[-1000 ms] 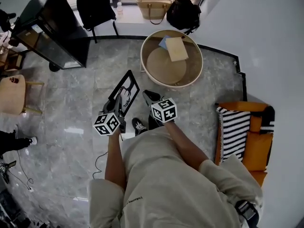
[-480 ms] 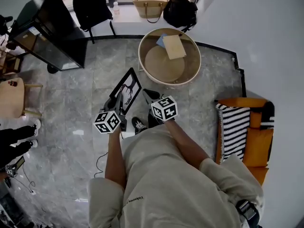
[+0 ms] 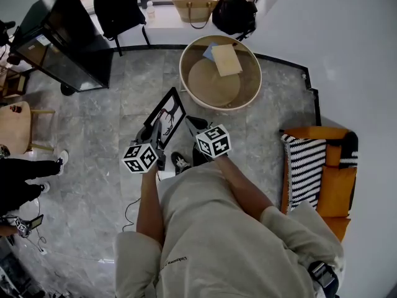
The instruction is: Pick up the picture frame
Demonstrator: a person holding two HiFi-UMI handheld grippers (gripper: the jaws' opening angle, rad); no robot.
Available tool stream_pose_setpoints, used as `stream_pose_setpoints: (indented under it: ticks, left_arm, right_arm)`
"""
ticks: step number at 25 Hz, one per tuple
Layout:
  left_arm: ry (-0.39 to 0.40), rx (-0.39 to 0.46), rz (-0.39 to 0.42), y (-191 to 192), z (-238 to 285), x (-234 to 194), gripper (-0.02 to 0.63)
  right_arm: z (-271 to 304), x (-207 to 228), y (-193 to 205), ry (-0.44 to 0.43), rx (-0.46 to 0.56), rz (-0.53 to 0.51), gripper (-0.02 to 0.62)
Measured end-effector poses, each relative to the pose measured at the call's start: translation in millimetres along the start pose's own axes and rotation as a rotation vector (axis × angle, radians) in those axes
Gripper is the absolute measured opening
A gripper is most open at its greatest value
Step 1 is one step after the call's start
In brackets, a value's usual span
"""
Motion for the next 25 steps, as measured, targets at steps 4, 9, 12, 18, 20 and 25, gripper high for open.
stream_pose_setpoints:
  ticks: [4,9,12,18,20,25]
  left_arm:
    - [0.000,-0.002,0.009,-2.5,2.9,1.5,0.026]
    - [-0.001,0.001,0.023,-5.8,5.5,2.7,0.026]
    - [0.000,-0.002,0.033,-6.4,6.4,4.1,0.026]
    - [0.007,-0.003,0.047,-8.4,8.0,4.8,0.026]
    - [0.009,-0.004,0.051,-8.4,8.9,5.4,0.026]
    - [0.011,-0.001,0.056,-12.2,8.2,8.1,0.026]
  right_arm:
    - [-0.6,5.7,-2.0,0.008,-0.001,0.004,0.034]
    - [0.8,10.3,-2.8,0.015,-0.001,-0.001,0.034]
    - [1.4,11.7,-1.8,0.017,-0.003,0.000,0.034]
    - [4.6,12.4,-2.3,0.014,-0.001,0.007,0.034]
    - [5.4,13.0,-2.9,0.012,0.001,0.007,0.034]
    - [4.7,12.1,-6.2,0.007,0.001,0.003,0.034]
Point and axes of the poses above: the fingertips, and each gripper's own axes: z forward along the fingers, x to its right, y out of its underside, the point moved 4 cm from there along -z, backward along the fingers, and after that the axes turned 11 degrees about y, right-handed, at the moved point
